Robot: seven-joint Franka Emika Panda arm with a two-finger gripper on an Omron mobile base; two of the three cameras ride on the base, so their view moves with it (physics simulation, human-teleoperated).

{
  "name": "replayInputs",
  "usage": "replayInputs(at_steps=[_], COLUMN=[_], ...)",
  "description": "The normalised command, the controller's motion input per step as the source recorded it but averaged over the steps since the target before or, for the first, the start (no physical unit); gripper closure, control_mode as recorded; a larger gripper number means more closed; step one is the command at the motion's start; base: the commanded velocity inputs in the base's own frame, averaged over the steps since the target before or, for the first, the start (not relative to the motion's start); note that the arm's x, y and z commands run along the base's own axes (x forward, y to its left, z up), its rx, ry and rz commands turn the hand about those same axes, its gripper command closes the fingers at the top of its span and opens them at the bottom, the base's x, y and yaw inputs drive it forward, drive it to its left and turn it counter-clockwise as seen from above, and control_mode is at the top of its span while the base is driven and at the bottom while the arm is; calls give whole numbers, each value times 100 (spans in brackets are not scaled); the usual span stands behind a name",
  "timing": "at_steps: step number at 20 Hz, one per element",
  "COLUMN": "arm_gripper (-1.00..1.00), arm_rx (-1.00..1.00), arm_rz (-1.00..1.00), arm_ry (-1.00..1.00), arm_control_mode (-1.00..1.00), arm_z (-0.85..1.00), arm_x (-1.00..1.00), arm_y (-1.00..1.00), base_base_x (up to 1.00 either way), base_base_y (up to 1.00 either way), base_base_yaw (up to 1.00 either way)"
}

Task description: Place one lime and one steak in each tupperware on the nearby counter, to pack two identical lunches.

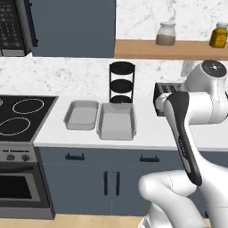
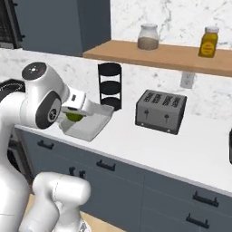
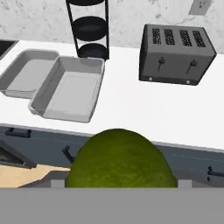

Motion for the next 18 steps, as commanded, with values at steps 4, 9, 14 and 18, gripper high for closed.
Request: replayInputs(at_steps=[4,9,14,18], arm_gripper=[100,100,100,100], arm_rx=[0,1,8,9], arm_rz=[0,-3,-4,0], arm_ry=[0,5,32,2], arm_control_mode=[100,-100,-100,-100], arm_z=[0,-20,-100,-94], arm_x=[0,15,30,37], arm_y=[0,9,-20,-74], base_base_x=[87,67,0,0], base_base_y=[100,79,0,0], base_base_yaw=[-32,-21,0,0])
